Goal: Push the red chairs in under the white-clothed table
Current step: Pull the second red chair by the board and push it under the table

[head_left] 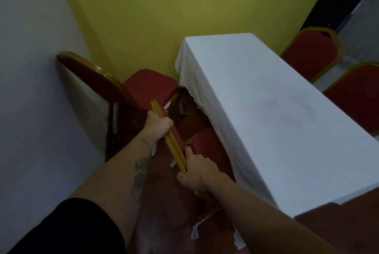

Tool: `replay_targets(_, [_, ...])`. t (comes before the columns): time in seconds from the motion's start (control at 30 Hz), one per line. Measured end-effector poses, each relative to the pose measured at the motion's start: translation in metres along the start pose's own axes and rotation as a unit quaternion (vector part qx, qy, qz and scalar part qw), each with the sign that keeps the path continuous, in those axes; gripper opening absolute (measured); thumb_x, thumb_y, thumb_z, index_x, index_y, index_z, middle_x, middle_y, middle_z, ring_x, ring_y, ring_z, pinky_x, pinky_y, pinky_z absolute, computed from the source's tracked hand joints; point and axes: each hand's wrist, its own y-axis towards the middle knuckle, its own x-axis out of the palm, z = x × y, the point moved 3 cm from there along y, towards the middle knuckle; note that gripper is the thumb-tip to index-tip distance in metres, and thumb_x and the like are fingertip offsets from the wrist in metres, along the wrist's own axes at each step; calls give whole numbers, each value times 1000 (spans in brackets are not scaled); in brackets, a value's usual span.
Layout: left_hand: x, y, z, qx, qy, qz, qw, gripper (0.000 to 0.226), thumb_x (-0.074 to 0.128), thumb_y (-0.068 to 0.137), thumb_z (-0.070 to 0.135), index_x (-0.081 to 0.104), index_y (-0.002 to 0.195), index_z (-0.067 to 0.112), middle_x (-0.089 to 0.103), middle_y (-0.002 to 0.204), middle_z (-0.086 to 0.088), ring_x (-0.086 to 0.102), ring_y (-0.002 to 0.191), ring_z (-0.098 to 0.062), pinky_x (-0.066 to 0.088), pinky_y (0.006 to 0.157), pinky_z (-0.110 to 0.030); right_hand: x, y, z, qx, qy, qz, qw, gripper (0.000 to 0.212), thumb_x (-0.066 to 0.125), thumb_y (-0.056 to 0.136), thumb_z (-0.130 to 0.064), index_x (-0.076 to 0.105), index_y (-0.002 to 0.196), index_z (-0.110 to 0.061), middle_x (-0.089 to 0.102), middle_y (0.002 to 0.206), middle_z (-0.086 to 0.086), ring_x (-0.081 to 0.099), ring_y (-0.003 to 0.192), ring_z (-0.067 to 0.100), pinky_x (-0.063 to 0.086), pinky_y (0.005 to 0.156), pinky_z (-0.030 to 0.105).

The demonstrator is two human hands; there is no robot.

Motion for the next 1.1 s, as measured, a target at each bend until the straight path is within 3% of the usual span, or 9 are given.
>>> replay_targets(0.2, [13, 27, 9, 9, 19, -2, 1000, 42, 62, 81, 8, 44, 118, 5, 53, 100, -8, 54, 79, -18, 45, 63, -32, -12, 14, 4, 39, 2, 3, 999, 97, 59, 85, -52, 8, 162, -21, 54, 136, 12, 59, 115, 36, 50, 93, 46])
replay_targets(0.3, [13, 32, 15, 13, 27, -13, 999, 55, 62, 72, 12, 47, 124, 1, 58, 100, -10, 62, 89, -27, 55, 75, -39, -14, 19, 5, 58, 10, 10, 998, 98, 59, 84, -54, 8, 162, -24, 53, 137, 11, 60, 115, 34, 50, 91, 44])
replay_targets(0.4, [11, 33, 17, 24, 41, -17, 999, 31, 64, 76, 16, 49, 103, 14, 59, 97, -9, 64, 95, -31, 57, 87, -45, -17, 23, 5, 80, 35, -8, 996, 101, 64, 83, -54, 7, 162, -26, 52, 137, 10, 59, 115, 32, 50, 90, 42])
replay_targets(0.53, [2, 33, 18, -13, 56, -119, 991, 73, 72, 80, 41, 39, 138, 11, 58, 124, -10, 61, 110, -32, 59, 69, -43, -33, 23, -3, 74, 100, -52, 991, 105, 72, 83, -56, 9, 162, -28, 46, 149, 9, 53, 126, 30, 45, 93, 35])
replay_targets(0.6, [-9, 41, 22, -14, 78, -135, 988, 65, 67, 85, 49, 50, 135, 12, 57, 130, -8, 58, 117, -32, 58, 71, -44, -48, 27, -10, 48, 136, -34, 989, 98, 71, 87, -51, 13, 161, -27, 48, 144, 6, 54, 121, 26, 41, 88, 30])
replay_targets(0.67, [-23, 50, 30, -16, 50, -109, 993, 51, 63, 87, 45, 61, 126, 12, 63, 125, -8, 60, 114, -30, 58, 79, -46, -65, 35, -19, 26, 138, 3, 990, 94, 70, 87, -50, 17, 160, -26, 51, 138, 3, 54, 112, 21, 43, 85, 30])
replay_targets(0.8, [-54, 70, 54, 32, 52, -71, 996, 7, 58, 85, 15, 61, 89, 10, 62, 93, -10, 60, 84, -23, 50, 69, -37, -93, 61, -35, -12, 131, 48, 990, 90, 67, 90, -50, 19, 161, -24, 50, 144, 6, 54, 115, 21, 41, 81, 28])
replay_targets(0.97, [-95, 87, 85, 75, 54, 5, 996, 10, 56, 85, 6, 65, 85, 11, 68, 91, -10, 66, 82, -24, 54, 68, -36, -123, 109, -56, -68, 139, 54, 986, 73, 67, 91, -41, 33, 153, -22, 54, 121, -2, 58, 104, 17, 45, 77, 28])
replay_targets(1.1, [-142, 103, 97, 74, 36, 85, 993, 16, 59, 80, 11, 68, 91, 17, 74, 92, -10, 68, 75, -20, 53, 62, -31, -145, 160, -82, -110, 120, 43, 986, 78, 67, 87, -44, 34, 154, -22, 54, 130, 4, 58, 114, 23, 44, 81, 30])
